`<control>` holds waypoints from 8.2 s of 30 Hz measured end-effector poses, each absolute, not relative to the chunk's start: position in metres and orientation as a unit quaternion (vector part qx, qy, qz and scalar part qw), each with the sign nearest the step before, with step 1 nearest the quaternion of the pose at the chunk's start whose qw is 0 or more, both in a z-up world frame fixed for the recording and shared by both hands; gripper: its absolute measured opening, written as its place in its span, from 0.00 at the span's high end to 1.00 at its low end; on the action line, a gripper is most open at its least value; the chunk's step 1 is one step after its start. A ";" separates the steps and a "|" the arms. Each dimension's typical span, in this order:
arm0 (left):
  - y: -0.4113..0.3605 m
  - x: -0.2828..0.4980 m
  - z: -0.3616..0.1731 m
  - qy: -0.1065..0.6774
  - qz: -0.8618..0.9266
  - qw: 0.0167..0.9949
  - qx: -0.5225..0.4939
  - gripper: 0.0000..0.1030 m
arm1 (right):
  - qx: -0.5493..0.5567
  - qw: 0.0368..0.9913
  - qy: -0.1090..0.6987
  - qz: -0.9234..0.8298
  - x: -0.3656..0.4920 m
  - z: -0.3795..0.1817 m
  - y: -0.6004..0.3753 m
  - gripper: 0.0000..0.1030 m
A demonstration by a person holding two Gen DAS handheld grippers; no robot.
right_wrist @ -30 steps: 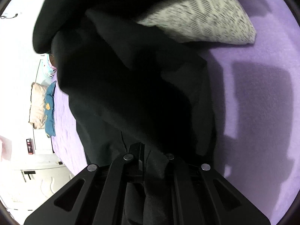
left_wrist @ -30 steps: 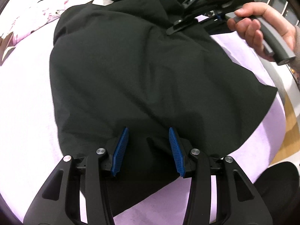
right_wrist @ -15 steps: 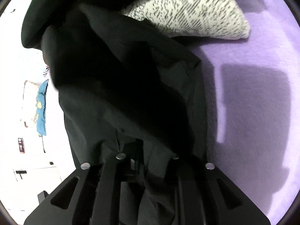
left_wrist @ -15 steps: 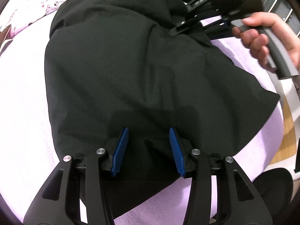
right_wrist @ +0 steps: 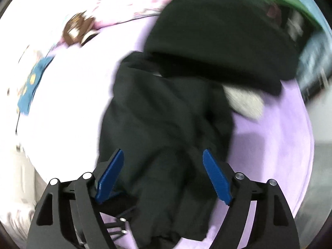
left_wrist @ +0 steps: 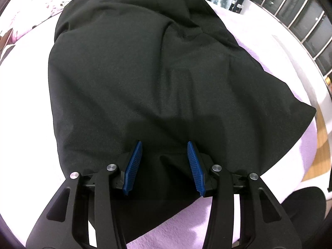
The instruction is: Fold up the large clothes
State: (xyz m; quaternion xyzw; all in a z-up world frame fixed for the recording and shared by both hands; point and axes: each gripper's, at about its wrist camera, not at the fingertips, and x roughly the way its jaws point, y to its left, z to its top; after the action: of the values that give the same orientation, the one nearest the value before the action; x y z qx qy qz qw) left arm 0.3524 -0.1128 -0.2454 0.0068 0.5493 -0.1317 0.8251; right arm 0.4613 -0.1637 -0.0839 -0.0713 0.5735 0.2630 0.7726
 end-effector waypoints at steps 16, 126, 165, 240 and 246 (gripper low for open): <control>-0.118 0.359 -0.255 0.557 -0.140 0.818 0.006 0.58 | -0.365 0.712 0.560 0.215 0.572 -0.157 0.057 0.28; 0.040 0.427 -0.280 0.548 -0.278 0.623 -0.485 0.81 | 0.223 0.643 0.603 0.416 0.457 -0.215 -0.286 0.89; -0.051 0.670 0.124 0.474 -0.316 0.726 -0.385 0.81 | 0.304 0.704 0.425 0.481 0.654 0.113 -0.395 0.88; -0.080 0.397 0.007 0.381 -0.018 0.922 -0.072 0.06 | 0.021 0.914 0.380 0.143 0.373 -0.022 -0.282 0.06; -0.081 0.346 -0.012 0.357 -0.006 0.930 -0.092 0.06 | 0.004 0.934 0.333 0.131 0.307 -0.029 -0.283 0.06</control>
State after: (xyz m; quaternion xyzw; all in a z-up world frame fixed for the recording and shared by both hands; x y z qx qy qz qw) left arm 0.3457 -0.0807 -0.0121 -0.0921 0.3565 -0.0056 0.9297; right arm 0.3072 -0.2830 -0.0287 0.0040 0.3330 0.1313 0.9337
